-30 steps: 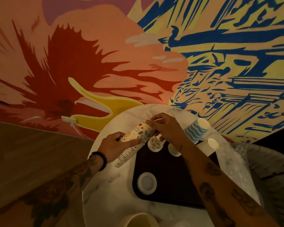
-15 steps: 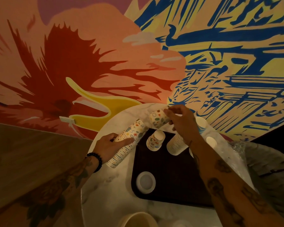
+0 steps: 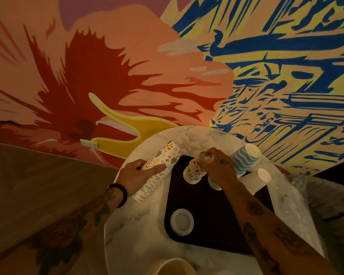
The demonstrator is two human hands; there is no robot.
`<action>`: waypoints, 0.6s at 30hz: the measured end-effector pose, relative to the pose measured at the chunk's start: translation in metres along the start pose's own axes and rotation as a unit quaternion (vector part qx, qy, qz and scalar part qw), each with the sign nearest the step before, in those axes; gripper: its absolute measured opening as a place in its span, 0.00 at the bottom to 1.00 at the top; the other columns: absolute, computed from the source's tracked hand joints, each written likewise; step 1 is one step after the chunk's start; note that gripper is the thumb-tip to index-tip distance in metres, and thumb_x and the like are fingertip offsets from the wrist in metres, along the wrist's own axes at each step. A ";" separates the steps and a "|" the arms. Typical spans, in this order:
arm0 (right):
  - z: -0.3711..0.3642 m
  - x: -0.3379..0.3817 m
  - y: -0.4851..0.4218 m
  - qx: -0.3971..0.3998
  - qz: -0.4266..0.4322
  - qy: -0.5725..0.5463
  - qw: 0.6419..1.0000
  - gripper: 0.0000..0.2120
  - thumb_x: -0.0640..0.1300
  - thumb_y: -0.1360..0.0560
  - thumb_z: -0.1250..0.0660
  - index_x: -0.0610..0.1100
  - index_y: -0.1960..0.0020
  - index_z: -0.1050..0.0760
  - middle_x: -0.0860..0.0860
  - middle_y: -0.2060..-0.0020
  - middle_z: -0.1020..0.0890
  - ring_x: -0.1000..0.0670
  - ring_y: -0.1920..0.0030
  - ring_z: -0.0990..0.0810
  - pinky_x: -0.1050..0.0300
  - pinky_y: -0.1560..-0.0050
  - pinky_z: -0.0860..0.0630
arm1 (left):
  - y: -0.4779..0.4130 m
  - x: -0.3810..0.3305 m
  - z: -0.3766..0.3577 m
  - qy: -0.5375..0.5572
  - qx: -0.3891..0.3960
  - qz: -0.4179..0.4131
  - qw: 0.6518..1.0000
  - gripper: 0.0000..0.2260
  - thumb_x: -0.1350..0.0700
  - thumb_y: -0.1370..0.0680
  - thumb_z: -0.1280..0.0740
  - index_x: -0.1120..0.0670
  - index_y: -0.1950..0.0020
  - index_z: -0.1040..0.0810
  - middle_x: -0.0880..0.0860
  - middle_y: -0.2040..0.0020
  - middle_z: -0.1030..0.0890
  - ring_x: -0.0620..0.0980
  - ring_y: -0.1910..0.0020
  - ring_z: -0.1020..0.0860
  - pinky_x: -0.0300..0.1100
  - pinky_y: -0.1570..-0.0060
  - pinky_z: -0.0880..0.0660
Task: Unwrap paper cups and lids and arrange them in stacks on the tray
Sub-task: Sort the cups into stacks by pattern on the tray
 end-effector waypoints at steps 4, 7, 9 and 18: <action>-0.004 -0.002 0.003 0.014 -0.002 -0.029 0.999 0.11 0.51 0.23 0.30 0.46 0.45 0.23 0.50 0.45 0.24 0.47 0.44 0.23 0.56 0.48 0.29 | 0.000 -0.004 -0.001 0.003 0.002 -0.005 1.000 0.23 0.32 0.36 0.25 0.47 0.50 0.18 0.45 0.53 0.15 0.45 0.54 0.17 0.45 0.52 0.19; 0.008 0.006 0.002 0.007 -0.020 -0.097 0.995 0.12 0.57 0.23 0.31 0.49 0.46 0.22 0.55 0.44 0.23 0.52 0.48 0.23 0.55 0.49 0.28 | 0.002 -0.011 -0.006 -0.001 0.015 -0.018 1.000 0.30 0.27 0.41 0.26 0.47 0.50 0.19 0.45 0.53 0.15 0.45 0.55 0.17 0.41 0.56 0.21; 0.011 0.019 0.002 0.049 -0.032 -0.175 0.983 0.15 0.61 0.23 0.32 0.51 0.46 0.22 0.55 0.46 0.18 0.51 0.56 0.17 0.55 0.59 0.24 | 0.003 -0.017 -0.011 -0.003 0.021 -0.027 0.999 0.33 0.25 0.44 0.26 0.46 0.50 0.19 0.45 0.53 0.16 0.44 0.55 0.17 0.40 0.58 0.22; 0.002 0.046 0.012 0.131 -0.025 -0.258 0.957 0.18 0.59 0.26 0.28 0.52 0.41 0.25 0.52 0.50 0.16 0.51 0.60 0.14 0.58 0.65 0.20 | 0.008 -0.034 -0.032 -0.048 0.048 -0.074 0.995 0.36 0.23 0.45 0.30 0.47 0.49 0.20 0.45 0.53 0.17 0.44 0.55 0.19 0.39 0.57 0.23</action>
Point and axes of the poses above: each hand's wrist, its own y-axis away from the middle knuckle, its own z-axis out of the back of the hand, x = y × z, the point moved 8 cm from there along -y, towards the middle knuckle
